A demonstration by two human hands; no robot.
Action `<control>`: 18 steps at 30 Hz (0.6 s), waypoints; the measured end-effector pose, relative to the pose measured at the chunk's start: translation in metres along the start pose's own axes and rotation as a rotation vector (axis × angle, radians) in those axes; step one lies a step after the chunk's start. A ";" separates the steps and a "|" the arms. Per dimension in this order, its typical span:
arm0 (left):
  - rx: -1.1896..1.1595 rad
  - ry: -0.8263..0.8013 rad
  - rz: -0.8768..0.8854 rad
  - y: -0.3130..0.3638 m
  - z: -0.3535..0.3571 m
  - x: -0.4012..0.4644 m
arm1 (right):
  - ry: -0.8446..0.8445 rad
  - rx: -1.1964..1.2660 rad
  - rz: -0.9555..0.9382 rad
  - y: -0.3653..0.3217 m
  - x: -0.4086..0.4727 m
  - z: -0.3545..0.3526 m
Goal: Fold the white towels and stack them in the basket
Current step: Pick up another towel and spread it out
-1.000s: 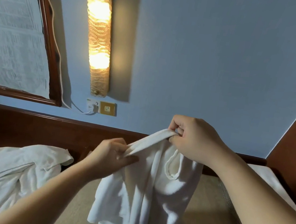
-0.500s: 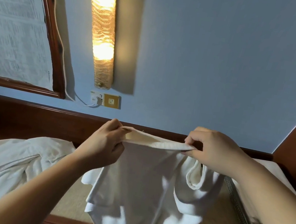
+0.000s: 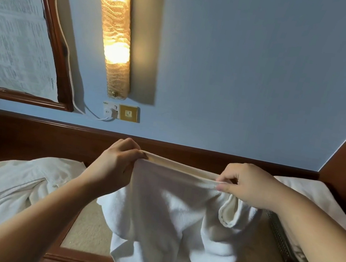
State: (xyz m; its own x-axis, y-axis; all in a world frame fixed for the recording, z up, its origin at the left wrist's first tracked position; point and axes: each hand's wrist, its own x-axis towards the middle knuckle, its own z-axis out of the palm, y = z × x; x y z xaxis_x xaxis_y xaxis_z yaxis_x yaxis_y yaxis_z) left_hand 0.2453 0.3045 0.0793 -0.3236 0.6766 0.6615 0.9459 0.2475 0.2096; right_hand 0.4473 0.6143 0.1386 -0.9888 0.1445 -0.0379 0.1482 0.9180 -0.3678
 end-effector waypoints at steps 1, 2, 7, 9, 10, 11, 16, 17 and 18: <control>0.011 -0.002 0.013 0.001 0.002 -0.001 | -0.015 -0.039 0.018 0.003 0.002 0.002; 0.021 -0.006 0.030 0.003 0.002 -0.001 | -0.022 -0.072 0.038 0.006 0.004 0.004; 0.109 -0.047 0.119 -0.001 0.005 -0.003 | 0.074 -0.196 0.092 0.013 0.005 0.002; 0.139 -0.061 0.128 -0.010 0.007 -0.006 | 0.147 -0.219 0.101 0.013 0.005 0.002; 0.143 -0.066 0.123 -0.015 0.008 -0.008 | 0.174 -0.220 0.098 0.013 0.005 0.003; 0.140 -0.075 0.120 -0.019 0.010 -0.011 | 0.197 -0.211 0.083 0.012 0.004 0.003; 0.121 -0.197 0.087 -0.052 0.020 -0.035 | 0.189 -0.178 0.016 0.003 0.001 0.000; 0.101 -0.216 0.052 -0.059 0.021 -0.042 | 0.174 -0.174 0.024 0.001 0.000 0.000; 0.077 -0.232 0.003 -0.065 0.022 -0.048 | 0.164 -0.160 0.027 0.000 0.000 0.000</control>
State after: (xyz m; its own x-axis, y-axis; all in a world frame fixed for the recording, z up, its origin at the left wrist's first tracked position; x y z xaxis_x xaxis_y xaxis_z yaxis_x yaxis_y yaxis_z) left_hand 0.1994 0.2709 0.0180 -0.3252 0.8163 0.4773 0.9454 0.2912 0.1461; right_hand 0.4474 0.6138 0.1386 -0.9701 0.2160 0.1104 0.1886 0.9579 -0.2164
